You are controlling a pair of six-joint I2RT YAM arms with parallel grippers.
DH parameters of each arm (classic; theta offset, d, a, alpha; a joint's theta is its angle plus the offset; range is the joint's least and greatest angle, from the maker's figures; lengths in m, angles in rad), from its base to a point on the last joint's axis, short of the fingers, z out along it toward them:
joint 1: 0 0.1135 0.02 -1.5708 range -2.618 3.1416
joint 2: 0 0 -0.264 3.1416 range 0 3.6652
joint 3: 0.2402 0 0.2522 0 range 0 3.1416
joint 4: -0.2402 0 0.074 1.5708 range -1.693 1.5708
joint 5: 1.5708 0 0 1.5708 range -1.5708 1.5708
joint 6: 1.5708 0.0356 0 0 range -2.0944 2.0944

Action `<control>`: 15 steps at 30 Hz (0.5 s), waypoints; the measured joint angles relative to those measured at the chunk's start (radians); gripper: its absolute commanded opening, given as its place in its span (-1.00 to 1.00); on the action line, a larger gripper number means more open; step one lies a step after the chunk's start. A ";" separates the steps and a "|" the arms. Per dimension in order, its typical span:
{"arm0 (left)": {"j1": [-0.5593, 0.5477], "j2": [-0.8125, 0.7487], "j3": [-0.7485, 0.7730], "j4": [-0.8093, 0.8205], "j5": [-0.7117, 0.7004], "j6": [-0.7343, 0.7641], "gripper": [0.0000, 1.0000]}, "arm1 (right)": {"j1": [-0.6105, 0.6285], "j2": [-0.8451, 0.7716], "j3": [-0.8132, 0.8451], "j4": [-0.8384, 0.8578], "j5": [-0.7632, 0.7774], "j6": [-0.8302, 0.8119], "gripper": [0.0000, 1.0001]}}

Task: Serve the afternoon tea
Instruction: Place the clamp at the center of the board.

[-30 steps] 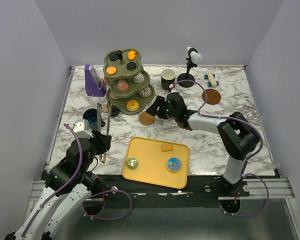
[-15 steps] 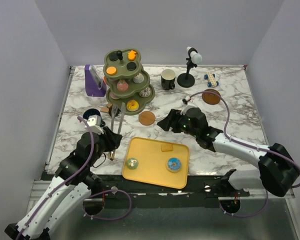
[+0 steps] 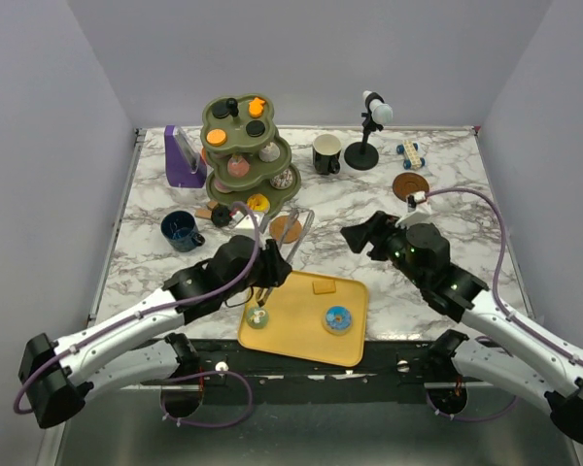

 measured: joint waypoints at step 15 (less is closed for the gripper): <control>-0.071 0.691 0.393 0.106 -0.065 -0.113 0.01 | 0.000 -0.152 0.047 -0.257 0.253 0.012 0.79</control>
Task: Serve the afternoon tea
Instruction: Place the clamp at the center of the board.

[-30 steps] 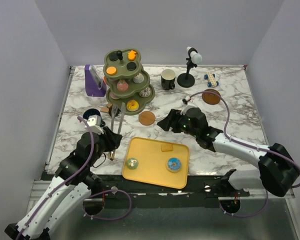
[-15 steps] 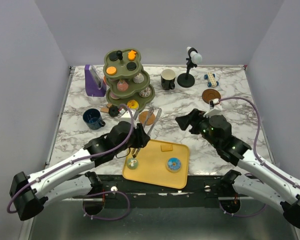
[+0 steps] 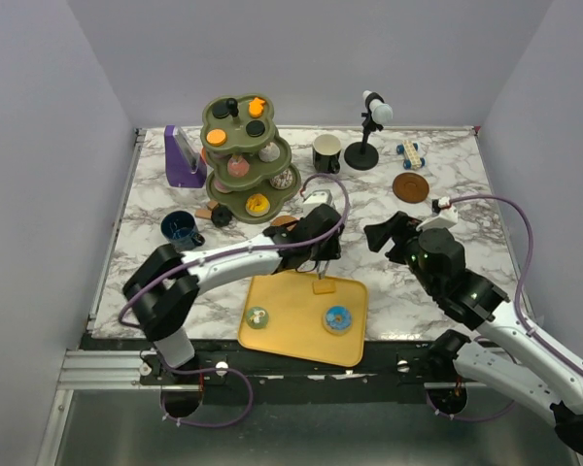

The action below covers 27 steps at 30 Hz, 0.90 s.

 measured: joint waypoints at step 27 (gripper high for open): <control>0.011 0.512 0.486 -0.115 0.006 -0.002 0.97 | 0.000 -0.077 0.013 -0.129 0.051 0.000 0.86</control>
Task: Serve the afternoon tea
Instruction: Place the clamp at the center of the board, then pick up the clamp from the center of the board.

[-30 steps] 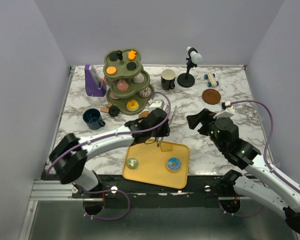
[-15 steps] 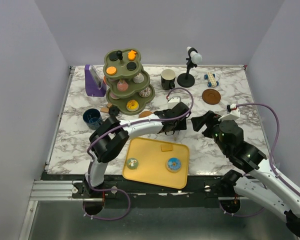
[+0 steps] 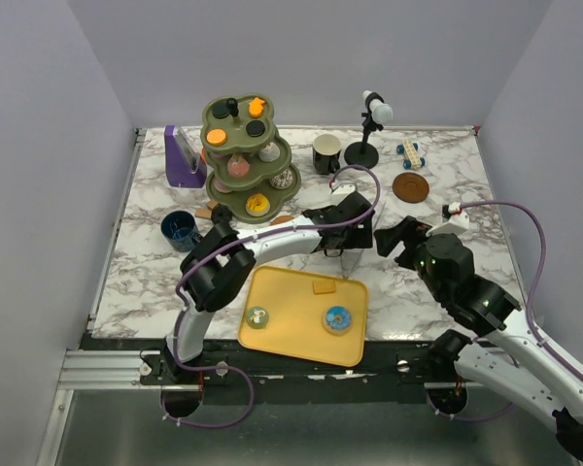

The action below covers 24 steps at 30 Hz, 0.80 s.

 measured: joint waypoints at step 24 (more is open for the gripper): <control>0.153 -1.164 -0.828 0.007 -0.097 -0.084 0.97 | -0.001 0.649 0.259 -0.050 0.020 -0.044 0.99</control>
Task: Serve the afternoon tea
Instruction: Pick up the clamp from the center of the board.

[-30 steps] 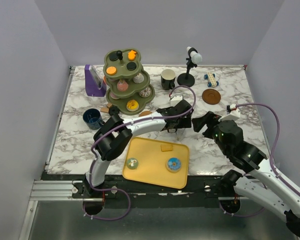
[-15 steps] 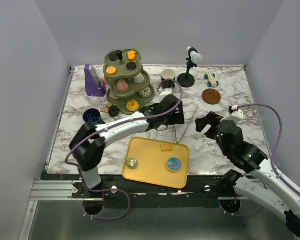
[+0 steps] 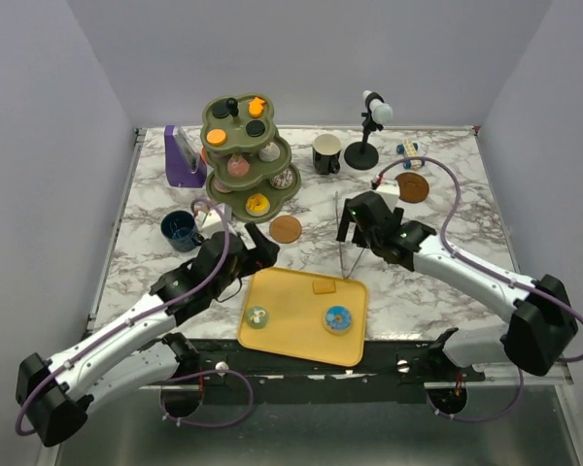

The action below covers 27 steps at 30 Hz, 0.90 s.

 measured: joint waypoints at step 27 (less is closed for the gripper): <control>0.007 -0.357 -0.312 0.016 -0.006 -0.035 0.97 | -0.005 0.318 0.078 -0.042 -0.102 0.021 1.00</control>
